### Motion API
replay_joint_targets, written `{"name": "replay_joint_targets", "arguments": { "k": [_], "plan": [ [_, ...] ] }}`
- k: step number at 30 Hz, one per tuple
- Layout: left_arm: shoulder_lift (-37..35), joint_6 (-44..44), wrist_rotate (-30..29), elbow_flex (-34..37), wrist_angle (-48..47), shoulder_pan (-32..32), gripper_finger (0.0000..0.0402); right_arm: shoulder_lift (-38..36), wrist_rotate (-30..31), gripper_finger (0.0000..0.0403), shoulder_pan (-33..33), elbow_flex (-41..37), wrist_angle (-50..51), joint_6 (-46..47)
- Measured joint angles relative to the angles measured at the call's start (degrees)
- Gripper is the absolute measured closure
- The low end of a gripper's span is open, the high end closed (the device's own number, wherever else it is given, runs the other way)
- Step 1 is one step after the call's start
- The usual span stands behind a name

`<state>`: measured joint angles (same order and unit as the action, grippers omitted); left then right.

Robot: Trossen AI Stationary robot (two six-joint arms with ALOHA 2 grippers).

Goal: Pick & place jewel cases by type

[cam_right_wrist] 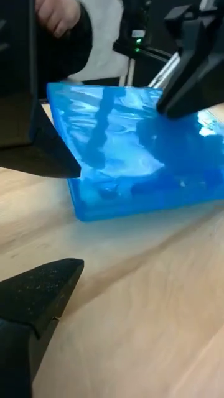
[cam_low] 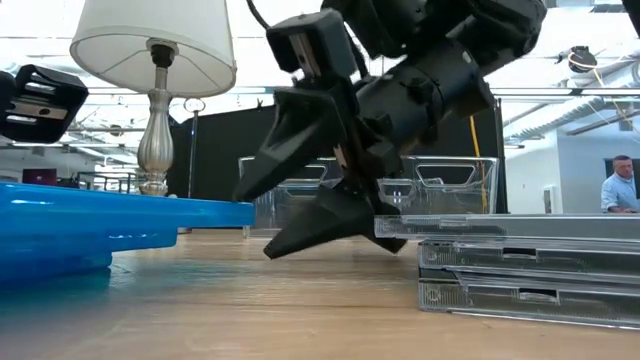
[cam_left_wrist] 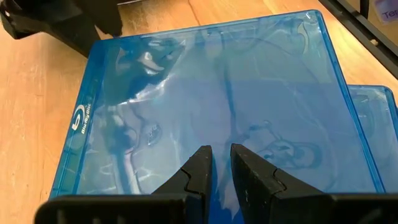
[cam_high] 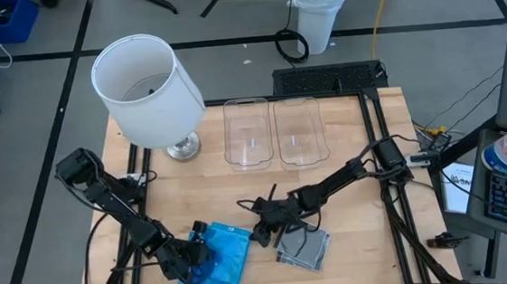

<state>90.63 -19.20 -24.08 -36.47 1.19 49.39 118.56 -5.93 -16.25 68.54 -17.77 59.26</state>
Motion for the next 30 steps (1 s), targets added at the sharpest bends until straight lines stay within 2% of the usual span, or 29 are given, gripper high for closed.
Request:
{"name": "replay_joint_targets", "arguments": {
  "k": [8,11,14,17,24,30],
  "plan": [
    [0.0,0.0,0.0,0.0,0.0,0.0,0.0335,0.0,0.7,0.0178,0.0,0.4,-0.4,0.1],
    [0.0,0.0,0.0,0.0,0.0,0.0,0.0335,1.5,1.5,0.0173,0.0,0.4,-3.6,1.2],
    [0.0,0.0,0.0,0.0,-0.1,0.0,0.0335,3.3,-0.2,0.0172,-0.1,0.6,-8.5,2.3],
    [0.0,0.0,0.1,0.0,-0.1,0.0,0.0335,4.2,-1.1,0.0176,-0.1,0.7,-8.9,2.6],
    [0.0,-0.1,0.2,0.0,-0.1,0.0,0.0335,4.0,-2.4,0.0200,-0.3,0.5,-10.5,-0.5],
    [0.0,-0.1,0.2,0.0,-0.1,0.0,0.0335,3.9,-3.0,0.0250,-0.3,0.5,-10.5,-2.1]
  ]
}}
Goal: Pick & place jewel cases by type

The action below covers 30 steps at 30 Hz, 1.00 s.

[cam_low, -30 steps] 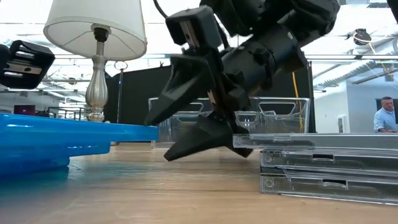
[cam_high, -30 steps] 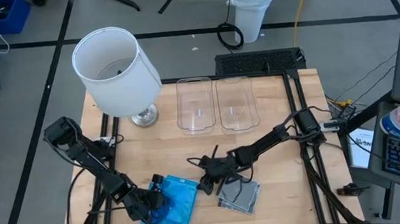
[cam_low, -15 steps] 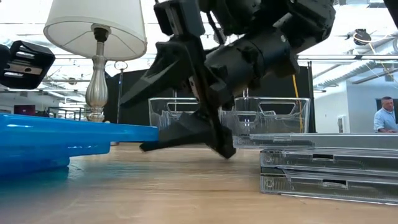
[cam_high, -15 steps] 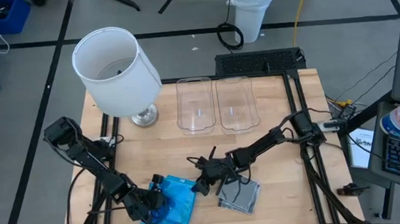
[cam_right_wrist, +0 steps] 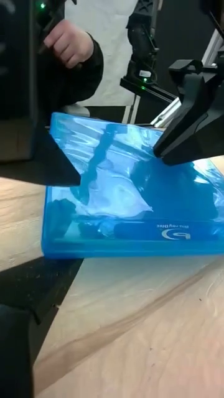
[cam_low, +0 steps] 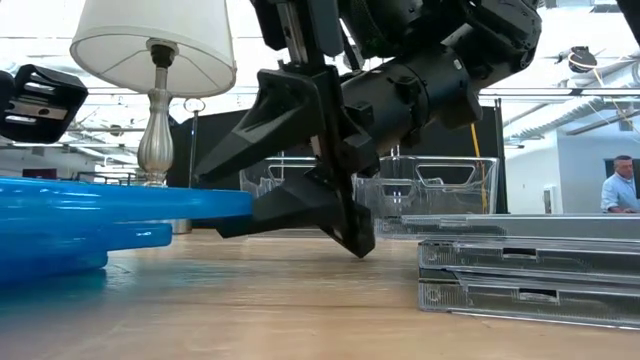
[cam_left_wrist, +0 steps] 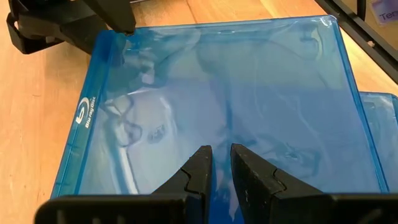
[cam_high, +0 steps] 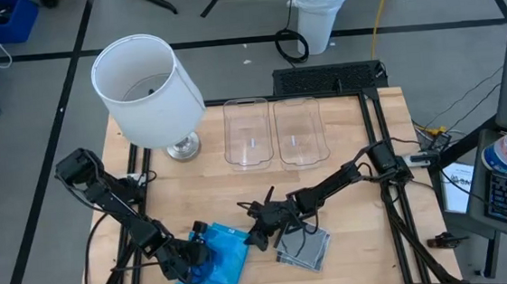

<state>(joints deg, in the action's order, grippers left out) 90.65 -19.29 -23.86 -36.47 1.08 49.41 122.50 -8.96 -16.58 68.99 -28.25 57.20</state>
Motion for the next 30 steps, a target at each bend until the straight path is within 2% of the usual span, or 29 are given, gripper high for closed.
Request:
{"name": "replay_joint_targets", "arguments": {
  "k": [9,13,18,23,30],
  "plan": [
    [0.0,0.0,-0.2,0.0,0.3,0.0,0.0334,0.0,1.2,0.0340,0.4,0.0,-0.4,-1.6],
    [-0.1,0.8,-0.1,0.0,2.6,0.0,0.0334,-0.5,0.3,0.0342,0.9,-0.1,-0.1,-2.6],
    [-2.8,6.6,0.4,-2.2,2.6,0.5,0.0334,-4.1,-2.3,0.0330,2.3,-0.1,1.8,-6.3],
    [-7.3,12.6,0.2,-4.3,3.6,3.9,0.0334,-9.1,-2.2,0.0344,3.4,-0.1,8.1,-11.5],
    [-8.8,13.3,0.0,-4.3,3.2,9.7,0.0334,-19.1,0.7,0.0351,3.8,-0.1,17.6,-19.0]
  ]
}}
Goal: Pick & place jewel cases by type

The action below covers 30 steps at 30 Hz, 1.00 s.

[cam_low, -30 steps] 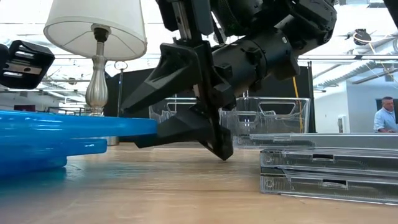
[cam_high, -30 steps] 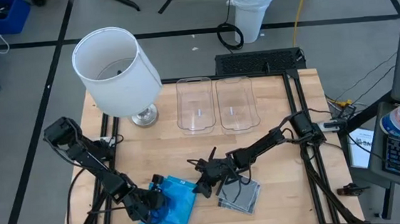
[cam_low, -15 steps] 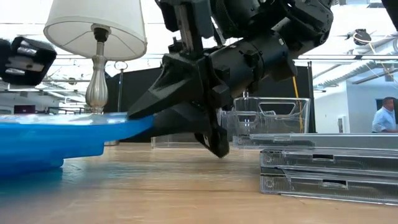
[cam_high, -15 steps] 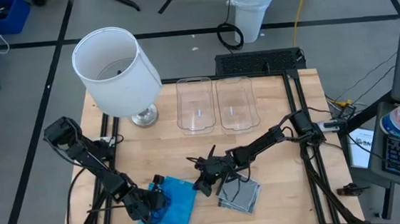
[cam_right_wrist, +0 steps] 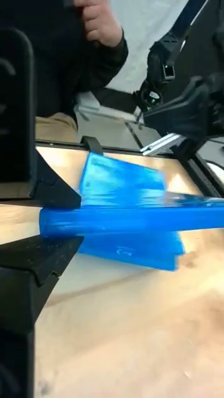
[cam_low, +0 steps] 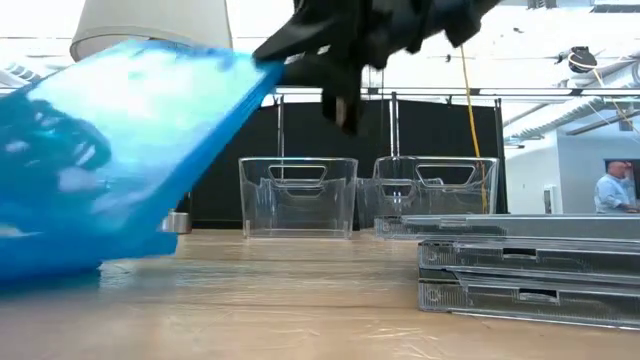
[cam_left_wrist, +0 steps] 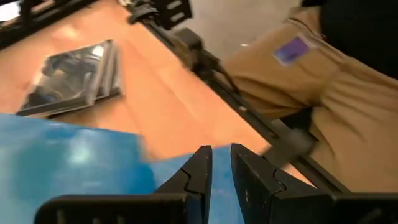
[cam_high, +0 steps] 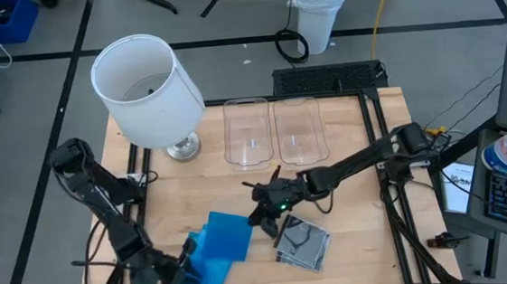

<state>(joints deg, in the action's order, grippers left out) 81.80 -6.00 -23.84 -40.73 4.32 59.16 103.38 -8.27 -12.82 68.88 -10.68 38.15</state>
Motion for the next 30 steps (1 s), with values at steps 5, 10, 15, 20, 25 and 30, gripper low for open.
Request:
{"name": "replay_joint_targets", "arguments": {
  "k": [5,10,15,20,25,30],
  "plan": [
    [0.0,-0.1,-0.2,0.0,-0.8,2.3,0.0334,-6.8,6.5,0.0351,-0.8,0.0,8.4,-3.0],
    [0.0,-0.1,-1.0,0.5,-1.8,2.9,0.0334,-12.9,7.2,0.0351,-0.8,0.0,10.3,-6.2],
    [0.0,0.1,-4.5,1.4,-2.7,2.8,0.0334,-19.4,7.8,0.0357,0.6,2.3,18.0,-14.2],
    [0.0,2.6,-6.2,1.4,-3.2,2.6,0.0334,-22.8,13.4,0.0360,3.9,10.5,33.4,-20.4],
    [0.0,4.6,-6.2,1.4,-3.4,2.1,0.0334,-22.6,14.2,0.0359,7.9,19.8,42.7,-27.0],
    [0.0,8.7,-6.2,1.4,-4.0,1.0,0.0334,-22.0,14.3,0.0359,13.8,25.6,51.0,-31.9]
  ]
}}
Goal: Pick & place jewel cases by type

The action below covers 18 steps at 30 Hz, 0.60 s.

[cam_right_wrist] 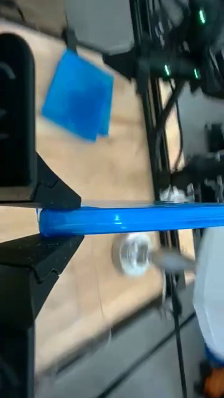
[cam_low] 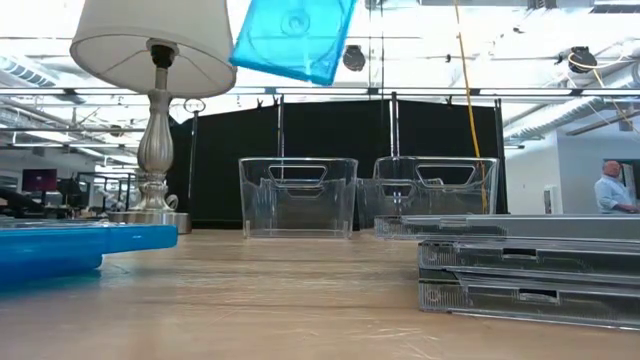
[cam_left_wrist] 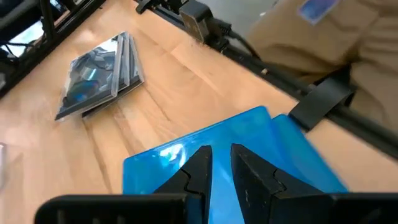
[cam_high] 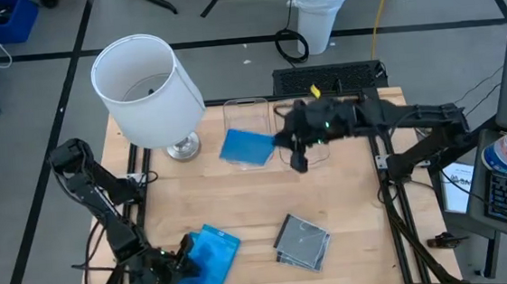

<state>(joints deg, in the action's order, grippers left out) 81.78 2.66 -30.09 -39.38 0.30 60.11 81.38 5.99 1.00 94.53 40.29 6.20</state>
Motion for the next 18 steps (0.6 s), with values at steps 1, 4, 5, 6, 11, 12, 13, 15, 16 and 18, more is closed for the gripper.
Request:
{"name": "replay_joint_targets", "arguments": {
  "k": [1,4,5,6,11,12,13,15,16,18],
  "plan": [
    [0.0,1.3,0.0,0.0,0.0,-0.4,0.0334,0.0,0.1,0.0359,1.4,0.6,2.3,-0.9],
    [0.0,5.5,0.0,0.0,0.0,-1.9,0.0334,-0.1,0.1,0.0358,5.7,1.1,3.9,-3.2],
    [0.0,7.0,0.0,0.0,0.1,-2.5,0.0334,-0.1,-0.1,0.0358,7.1,1.1,4.0,-4.0],
    [0.0,8.2,0.0,0.0,0.1,-3.2,0.0334,-0.1,-0.7,0.0358,8.5,1.1,4.3,-5.2],
    [0.0,10.8,0.0,0.0,-0.5,-7.3,0.0334,0.0,-8.1,0.0358,16.1,1.1,4.1,-11.5],
    [0.0,10.8,0.0,0.0,-1.0,-8.3,0.0334,0.2,-10.2,0.0358,17.6,1.1,4.1,-12.4],
    [0.0,10.3,0.0,0.0,-1.5,-9.3,0.0334,0.6,-12.1,0.0358,18.9,1.3,4.2,-13.4],
    [0.0,8.6,0.0,0.0,-2.8,-11.4,0.0334,2.5,-14.8,0.0358,21.7,2.4,4.3,-14.7],
    [0.0,7.6,0.2,0.0,-3.4,-12.3,0.0334,4.0,-15.3,0.0358,22.7,3.4,4.7,-15.0],
    [0.0,5.6,1.4,0.0,-4.9,-14.0,0.0334,7.7,-16.6,0.0358,24.1,6.2,6.6,-15.7]
  ]
}}
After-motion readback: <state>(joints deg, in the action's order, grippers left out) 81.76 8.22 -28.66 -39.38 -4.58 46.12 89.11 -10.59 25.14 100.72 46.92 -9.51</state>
